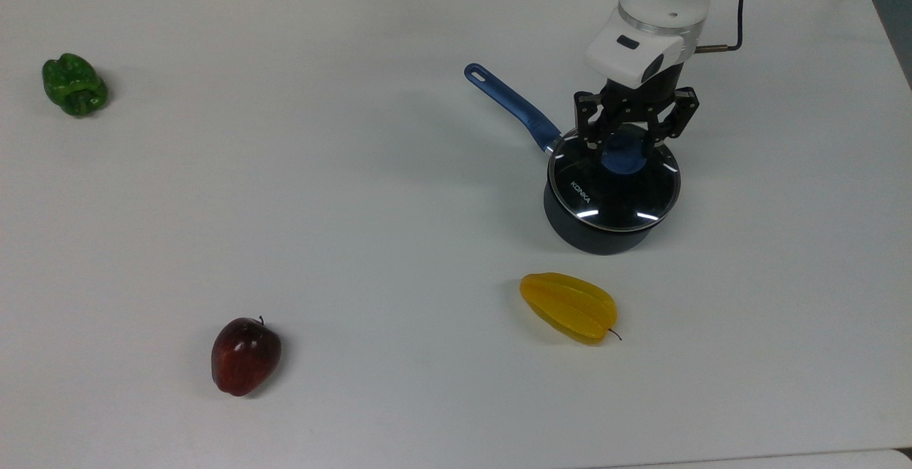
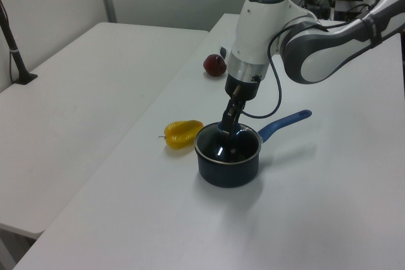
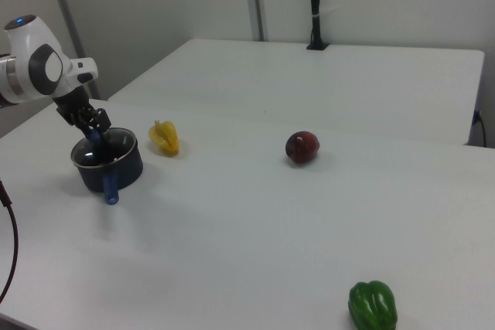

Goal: Close lid
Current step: 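Lower the lid onto the saucepan rim and open the gripper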

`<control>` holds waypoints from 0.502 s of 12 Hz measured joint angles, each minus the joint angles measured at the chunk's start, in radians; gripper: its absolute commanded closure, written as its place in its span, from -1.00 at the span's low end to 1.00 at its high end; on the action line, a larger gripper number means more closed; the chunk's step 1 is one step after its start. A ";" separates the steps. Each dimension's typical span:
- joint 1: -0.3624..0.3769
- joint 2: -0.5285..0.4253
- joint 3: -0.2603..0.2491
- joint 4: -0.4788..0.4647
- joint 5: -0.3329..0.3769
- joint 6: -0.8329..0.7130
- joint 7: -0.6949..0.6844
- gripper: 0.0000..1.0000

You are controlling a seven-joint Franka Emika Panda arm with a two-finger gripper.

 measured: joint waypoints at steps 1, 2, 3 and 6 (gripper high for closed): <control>0.000 0.002 0.000 0.000 0.000 0.000 0.000 -0.14; 0.000 0.004 0.000 0.000 0.000 0.000 0.000 -0.14; 0.000 0.004 0.000 0.001 -0.001 0.000 0.000 -0.37; 0.000 0.005 -0.001 0.001 -0.001 0.000 0.000 -1.00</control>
